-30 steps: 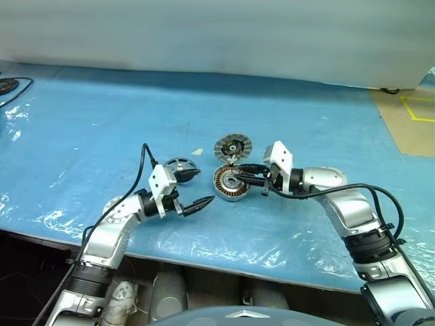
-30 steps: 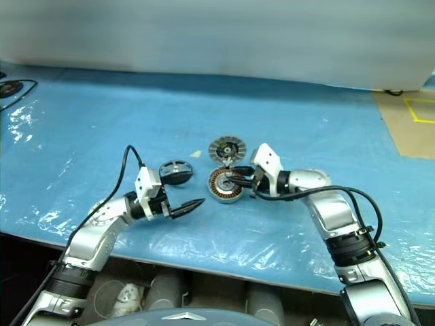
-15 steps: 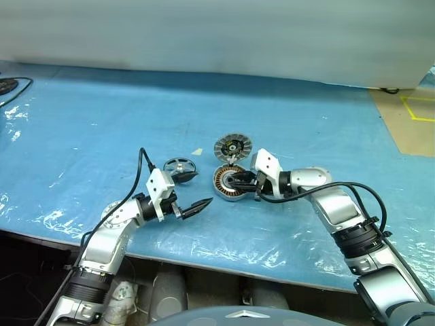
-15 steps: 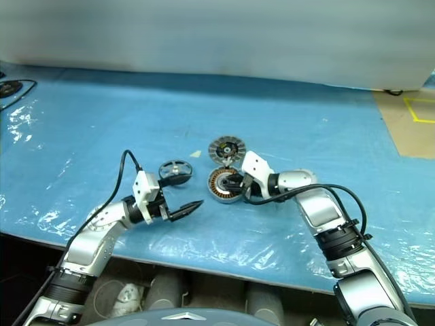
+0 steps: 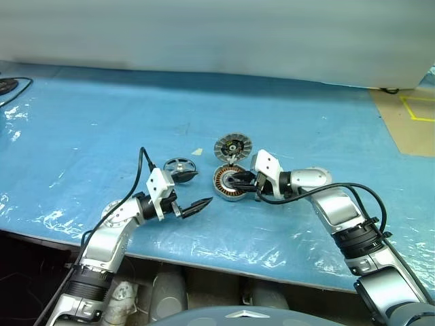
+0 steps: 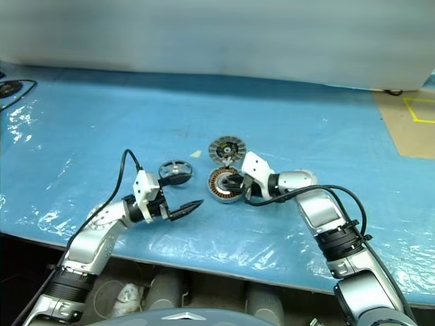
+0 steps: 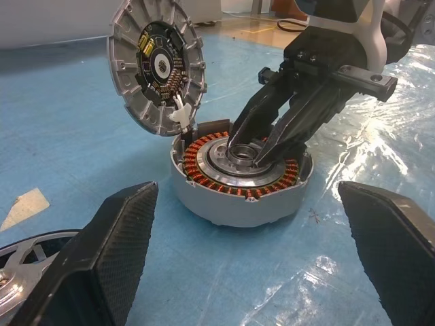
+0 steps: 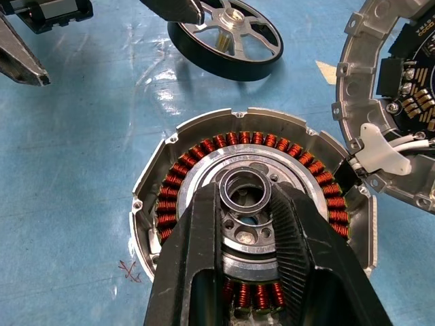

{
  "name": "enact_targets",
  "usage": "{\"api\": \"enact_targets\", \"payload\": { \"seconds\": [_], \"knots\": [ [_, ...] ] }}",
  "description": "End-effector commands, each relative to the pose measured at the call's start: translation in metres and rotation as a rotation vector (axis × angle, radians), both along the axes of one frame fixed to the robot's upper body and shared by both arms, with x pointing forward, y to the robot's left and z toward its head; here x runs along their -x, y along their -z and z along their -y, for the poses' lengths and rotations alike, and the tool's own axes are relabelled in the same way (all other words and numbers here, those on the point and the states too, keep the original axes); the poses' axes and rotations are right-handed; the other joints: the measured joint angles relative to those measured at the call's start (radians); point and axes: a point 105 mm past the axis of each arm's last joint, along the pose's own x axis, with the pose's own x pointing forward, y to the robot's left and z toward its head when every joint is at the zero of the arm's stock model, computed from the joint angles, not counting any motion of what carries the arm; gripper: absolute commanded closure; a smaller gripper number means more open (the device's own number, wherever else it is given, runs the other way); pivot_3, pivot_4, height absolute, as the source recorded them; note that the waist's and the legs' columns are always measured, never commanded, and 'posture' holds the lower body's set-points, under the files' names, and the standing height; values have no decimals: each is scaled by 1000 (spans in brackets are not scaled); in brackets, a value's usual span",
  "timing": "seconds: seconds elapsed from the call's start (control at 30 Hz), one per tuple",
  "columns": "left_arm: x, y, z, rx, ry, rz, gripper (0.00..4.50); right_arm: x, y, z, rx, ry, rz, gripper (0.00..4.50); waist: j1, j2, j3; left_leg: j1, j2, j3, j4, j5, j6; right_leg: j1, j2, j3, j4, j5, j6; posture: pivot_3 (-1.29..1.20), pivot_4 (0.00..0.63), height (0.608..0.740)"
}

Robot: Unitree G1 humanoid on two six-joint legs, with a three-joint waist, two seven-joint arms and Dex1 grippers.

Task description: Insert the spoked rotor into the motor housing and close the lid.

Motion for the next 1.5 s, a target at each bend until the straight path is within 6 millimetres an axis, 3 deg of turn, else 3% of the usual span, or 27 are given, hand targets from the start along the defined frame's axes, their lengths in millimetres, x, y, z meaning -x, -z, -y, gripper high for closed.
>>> {"api": "enact_targets", "payload": {
  "seconds": [0.03, 1.5],
  "knots": [
    [-1, -10, 1, 7, 7, 39, 0, -5, -4, 2, 3, 22, 41, 3832, 0, 0, 0, 0, 0, 0, 0, 0, 0, 0, 0, 0, 0, 0, 0, 0, 150, 740],
    [2, -14, 9, 2, 34, 20, 0, -13, -1, 22, 48, 77, 51, 3832, 0, 0, 0, 1, 0, 0, 2, 0, 0, 1, 0, 0, 0, 2, -1, 0, 150, 740]
  ]
}}
